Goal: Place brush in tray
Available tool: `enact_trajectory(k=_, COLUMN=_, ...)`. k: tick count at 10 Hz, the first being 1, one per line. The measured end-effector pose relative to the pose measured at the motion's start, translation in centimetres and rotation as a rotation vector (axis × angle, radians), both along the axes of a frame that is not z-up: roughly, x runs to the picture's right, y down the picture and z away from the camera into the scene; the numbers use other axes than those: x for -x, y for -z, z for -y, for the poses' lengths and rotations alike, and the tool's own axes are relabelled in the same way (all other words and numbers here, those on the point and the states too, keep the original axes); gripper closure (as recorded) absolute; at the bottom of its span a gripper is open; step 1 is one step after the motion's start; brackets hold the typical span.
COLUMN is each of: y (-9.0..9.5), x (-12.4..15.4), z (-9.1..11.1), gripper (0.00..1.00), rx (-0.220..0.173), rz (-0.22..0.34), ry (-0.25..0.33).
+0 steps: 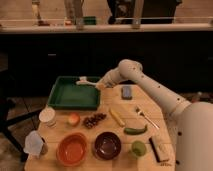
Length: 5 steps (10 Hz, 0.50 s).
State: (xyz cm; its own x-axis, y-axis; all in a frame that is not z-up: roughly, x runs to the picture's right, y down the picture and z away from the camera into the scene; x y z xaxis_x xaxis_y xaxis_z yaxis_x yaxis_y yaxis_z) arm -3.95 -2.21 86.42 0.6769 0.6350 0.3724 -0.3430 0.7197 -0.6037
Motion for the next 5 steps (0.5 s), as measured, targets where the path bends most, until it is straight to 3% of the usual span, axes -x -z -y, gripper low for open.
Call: enact_trajectory(k=5, y=-0.9, x=3.0, z=-0.4, gripper=1.00, rx=0.033, rz=-0.021, ry=-0.026)
